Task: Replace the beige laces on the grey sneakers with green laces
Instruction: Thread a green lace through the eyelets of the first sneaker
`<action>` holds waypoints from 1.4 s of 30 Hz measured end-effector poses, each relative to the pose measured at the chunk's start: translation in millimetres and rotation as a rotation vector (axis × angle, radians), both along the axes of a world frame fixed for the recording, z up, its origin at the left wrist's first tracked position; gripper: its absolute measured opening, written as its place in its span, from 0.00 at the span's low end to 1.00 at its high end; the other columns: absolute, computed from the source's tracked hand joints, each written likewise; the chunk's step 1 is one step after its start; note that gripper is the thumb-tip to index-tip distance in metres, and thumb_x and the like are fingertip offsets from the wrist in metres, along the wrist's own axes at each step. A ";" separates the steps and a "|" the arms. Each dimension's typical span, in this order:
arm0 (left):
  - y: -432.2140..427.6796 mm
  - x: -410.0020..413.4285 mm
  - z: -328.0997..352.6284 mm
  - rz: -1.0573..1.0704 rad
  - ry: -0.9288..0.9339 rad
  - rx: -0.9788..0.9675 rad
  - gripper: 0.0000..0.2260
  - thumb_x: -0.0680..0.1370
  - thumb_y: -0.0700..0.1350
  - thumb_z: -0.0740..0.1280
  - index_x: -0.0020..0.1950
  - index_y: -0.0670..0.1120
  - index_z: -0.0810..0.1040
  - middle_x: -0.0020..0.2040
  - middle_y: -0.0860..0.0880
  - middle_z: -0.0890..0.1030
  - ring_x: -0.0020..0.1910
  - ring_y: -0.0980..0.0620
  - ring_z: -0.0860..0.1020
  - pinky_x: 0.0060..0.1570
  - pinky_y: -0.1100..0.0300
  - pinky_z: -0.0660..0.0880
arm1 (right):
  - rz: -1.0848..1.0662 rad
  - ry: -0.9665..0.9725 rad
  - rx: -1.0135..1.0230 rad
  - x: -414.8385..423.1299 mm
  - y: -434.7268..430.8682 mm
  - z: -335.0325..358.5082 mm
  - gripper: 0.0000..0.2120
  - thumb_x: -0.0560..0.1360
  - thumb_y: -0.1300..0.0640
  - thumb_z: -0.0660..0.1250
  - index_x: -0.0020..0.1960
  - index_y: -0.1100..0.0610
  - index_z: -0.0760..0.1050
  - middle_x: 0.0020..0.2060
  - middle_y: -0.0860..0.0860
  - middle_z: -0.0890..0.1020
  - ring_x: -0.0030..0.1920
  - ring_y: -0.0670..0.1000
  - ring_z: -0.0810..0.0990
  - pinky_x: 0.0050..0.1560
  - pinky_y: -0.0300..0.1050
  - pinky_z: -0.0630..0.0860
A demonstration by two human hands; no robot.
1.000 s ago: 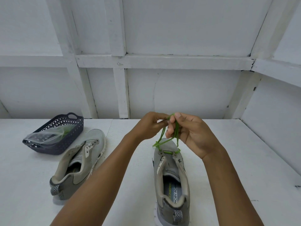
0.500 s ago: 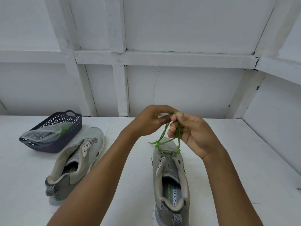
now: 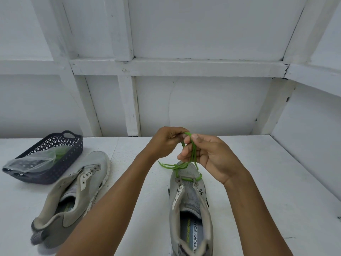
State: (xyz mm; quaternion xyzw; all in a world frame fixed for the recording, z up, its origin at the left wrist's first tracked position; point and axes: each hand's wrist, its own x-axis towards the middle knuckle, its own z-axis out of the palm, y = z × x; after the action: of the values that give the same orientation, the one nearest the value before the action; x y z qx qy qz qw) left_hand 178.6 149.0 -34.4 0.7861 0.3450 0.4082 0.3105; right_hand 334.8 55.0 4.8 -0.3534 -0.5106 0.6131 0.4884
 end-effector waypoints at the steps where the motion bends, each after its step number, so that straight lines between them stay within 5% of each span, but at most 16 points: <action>1: 3.0 0.2 -0.8 -0.001 -0.002 -0.006 0.11 0.80 0.33 0.64 0.48 0.45 0.83 0.39 0.59 0.83 0.42 0.59 0.79 0.46 0.64 0.76 | 0.003 0.003 0.000 0.0 1.9 0.1 0.13 0.83 0.59 0.55 0.47 0.63 0.75 0.33 0.56 0.83 0.39 0.57 0.84 0.44 0.47 0.82; 5: 16.6 2.0 0.7 0.015 0.002 0.022 0.13 0.79 0.33 0.64 0.46 0.49 0.82 0.39 0.60 0.82 0.41 0.61 0.79 0.46 0.64 0.75 | 0.018 -0.021 0.015 2.1 11.8 -0.1 0.12 0.80 0.55 0.58 0.47 0.62 0.75 0.34 0.56 0.83 0.40 0.58 0.85 0.47 0.47 0.81; 10: 36.9 6.4 26.1 0.063 -0.044 0.130 0.10 0.80 0.34 0.64 0.49 0.46 0.82 0.43 0.49 0.84 0.44 0.58 0.81 0.49 0.67 0.75 | 0.010 -0.027 0.053 6.1 34.2 0.2 0.12 0.80 0.55 0.57 0.47 0.61 0.75 0.34 0.54 0.82 0.38 0.53 0.82 0.47 0.46 0.80; 14: 54.1 7.6 36.5 0.119 0.056 0.125 0.07 0.81 0.39 0.65 0.53 0.44 0.83 0.43 0.55 0.83 0.45 0.59 0.81 0.51 0.63 0.77 | -0.071 -0.006 0.059 8.9 52.6 2.8 0.14 0.84 0.59 0.53 0.45 0.60 0.73 0.30 0.51 0.78 0.34 0.52 0.78 0.44 0.45 0.79; 20: 59.9 3.8 11.8 0.113 0.163 -0.035 0.17 0.78 0.44 0.71 0.67 0.51 0.76 0.59 0.53 0.80 0.55 0.57 0.80 0.54 0.61 0.78 | -0.136 0.034 0.024 7.2 68.3 -0.1 0.15 0.85 0.60 0.52 0.44 0.61 0.73 0.29 0.52 0.78 0.33 0.52 0.77 0.41 0.43 0.79; 25: 50.4 -14.7 -0.1 0.040 0.137 -0.212 0.06 0.77 0.37 0.68 0.51 0.47 0.81 0.44 0.52 0.83 0.42 0.55 0.80 0.43 0.58 0.77 | -0.186 0.069 -0.017 4.5 83.5 1.0 0.14 0.85 0.61 0.52 0.45 0.61 0.72 0.29 0.52 0.79 0.32 0.50 0.78 0.42 0.45 0.79; 31: 41.3 -39.2 -22.9 -0.325 0.400 -0.564 0.14 0.73 0.46 0.72 0.57 0.49 0.80 0.45 0.49 0.83 0.41 0.53 0.78 0.40 0.59 0.74 | -0.190 0.096 -0.029 -2.1 96.4 5.0 0.14 0.85 0.60 0.53 0.45 0.61 0.72 0.28 0.52 0.79 0.31 0.49 0.78 0.42 0.44 0.80; 36: 41.5 -26.3 -42.9 -0.065 0.384 -0.453 0.05 0.79 0.46 0.70 0.47 0.46 0.83 0.36 0.51 0.83 0.31 0.56 0.75 0.32 0.62 0.70 | -0.167 0.088 -0.021 -7.9 97.0 4.3 0.13 0.85 0.60 0.53 0.45 0.61 0.72 0.29 0.52 0.79 0.32 0.49 0.79 0.42 0.44 0.81; 42: 45.0 -15.5 -44.2 0.065 0.190 -0.403 0.06 0.80 0.43 0.67 0.47 0.43 0.80 0.39 0.48 0.85 0.34 0.53 0.81 0.34 0.56 0.76 | -0.160 0.101 -0.006 -5.5 91.6 8.3 0.13 0.84 0.61 0.54 0.45 0.61 0.73 0.29 0.52 0.79 0.33 0.48 0.79 0.41 0.43 0.80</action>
State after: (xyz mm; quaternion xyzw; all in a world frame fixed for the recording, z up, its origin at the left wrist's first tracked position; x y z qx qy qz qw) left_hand 163.2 193.9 -78.6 0.7316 0.4722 0.2651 0.4142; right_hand 329.4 146.5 13.1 -0.3632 -0.4535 0.5905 0.5601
